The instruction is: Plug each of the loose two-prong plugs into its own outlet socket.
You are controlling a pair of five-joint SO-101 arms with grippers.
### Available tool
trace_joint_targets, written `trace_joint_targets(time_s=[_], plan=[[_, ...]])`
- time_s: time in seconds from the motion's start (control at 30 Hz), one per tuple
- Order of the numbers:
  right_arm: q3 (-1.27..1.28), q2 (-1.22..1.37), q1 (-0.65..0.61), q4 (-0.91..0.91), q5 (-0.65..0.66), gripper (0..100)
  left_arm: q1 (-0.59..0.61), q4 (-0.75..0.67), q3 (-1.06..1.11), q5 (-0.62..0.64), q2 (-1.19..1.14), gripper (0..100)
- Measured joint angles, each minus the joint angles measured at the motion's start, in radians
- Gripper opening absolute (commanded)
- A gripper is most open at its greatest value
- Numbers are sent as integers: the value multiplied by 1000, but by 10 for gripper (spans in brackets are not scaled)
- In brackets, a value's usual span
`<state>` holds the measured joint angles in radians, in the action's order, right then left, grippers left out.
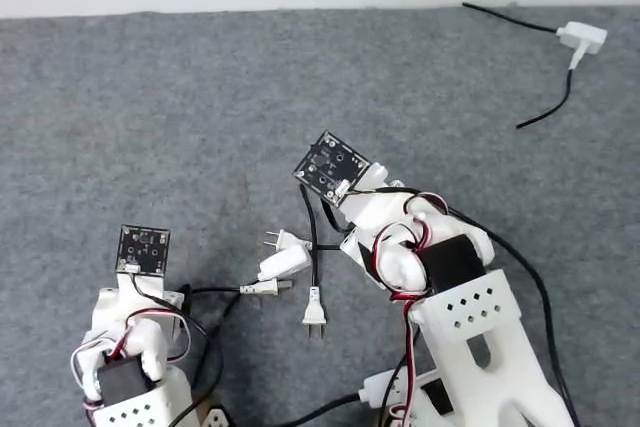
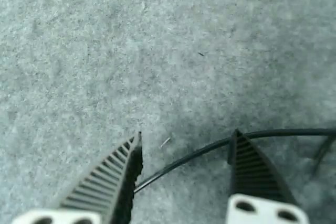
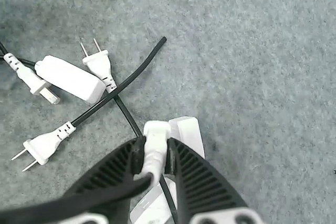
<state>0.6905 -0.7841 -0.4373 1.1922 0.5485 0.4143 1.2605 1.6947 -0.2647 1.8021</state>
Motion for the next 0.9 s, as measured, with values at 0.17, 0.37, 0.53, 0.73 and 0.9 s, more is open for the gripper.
trace_joint_targets(time_s=[0.17, 0.37, 0.53, 0.73, 0.9], plan=[[0, 0, 0, 0, 0, 9, 0, 0, 0, 0, 0, 248], [0, 0, 0, -51, 0, 9, 2, 0, 0, 0, 0, 248], [0, 2, 0, -55, 0, 9, 5, 0, 0, 0, 0, 248], [20, 2, 2, -63, 0, 9, 5, 0, 0, 0, 0, 248], [20, 2, 48, -63, 0, 9, 5, 0, 0, 0, 0, 248]])
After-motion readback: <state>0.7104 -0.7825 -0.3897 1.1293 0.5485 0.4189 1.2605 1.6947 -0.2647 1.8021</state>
